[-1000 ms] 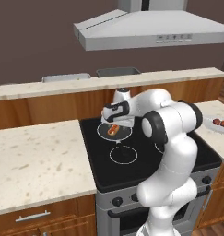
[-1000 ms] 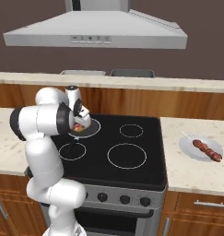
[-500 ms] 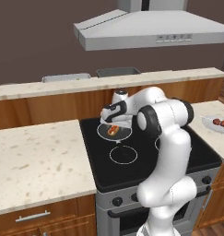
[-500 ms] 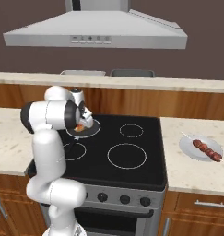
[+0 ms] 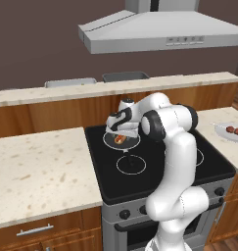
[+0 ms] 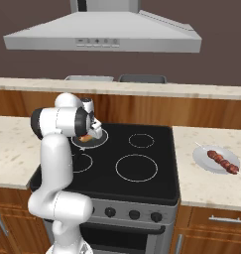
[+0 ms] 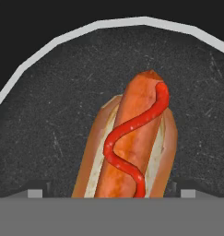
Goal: Place the cold items (lime and sweet potato) from the fridge in one tupperware on the dining counter. Place the warm items (hot dog and kebab skewer) in the stove area in another tupperware.
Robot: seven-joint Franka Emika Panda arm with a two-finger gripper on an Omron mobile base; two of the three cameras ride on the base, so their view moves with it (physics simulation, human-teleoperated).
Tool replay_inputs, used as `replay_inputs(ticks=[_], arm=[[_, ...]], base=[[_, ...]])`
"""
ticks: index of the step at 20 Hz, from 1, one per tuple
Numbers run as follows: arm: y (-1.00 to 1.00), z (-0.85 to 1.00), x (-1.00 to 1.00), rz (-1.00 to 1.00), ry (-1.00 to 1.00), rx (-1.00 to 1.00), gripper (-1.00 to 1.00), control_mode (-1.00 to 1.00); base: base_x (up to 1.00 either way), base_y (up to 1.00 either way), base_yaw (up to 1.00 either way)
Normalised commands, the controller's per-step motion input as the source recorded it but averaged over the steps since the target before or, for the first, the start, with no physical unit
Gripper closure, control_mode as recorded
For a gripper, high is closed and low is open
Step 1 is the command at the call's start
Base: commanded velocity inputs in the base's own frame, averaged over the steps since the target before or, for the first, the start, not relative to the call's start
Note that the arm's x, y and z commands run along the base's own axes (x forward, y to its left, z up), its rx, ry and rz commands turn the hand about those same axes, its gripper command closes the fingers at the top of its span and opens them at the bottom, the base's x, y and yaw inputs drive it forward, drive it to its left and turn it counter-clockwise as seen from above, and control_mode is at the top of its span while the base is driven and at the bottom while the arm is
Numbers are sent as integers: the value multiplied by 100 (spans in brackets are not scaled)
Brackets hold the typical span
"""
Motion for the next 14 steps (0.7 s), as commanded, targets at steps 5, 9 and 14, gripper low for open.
replay_inputs(ticks=[5,9,14], arm=[[0,-32,19,0,7,0,100,-100],[0,-28,6,1,16,0,100,-100],[0,-5,-18,0,-11,0,100,-100]], base=[[0,0,0],[0,0,0],[0,0,0]])
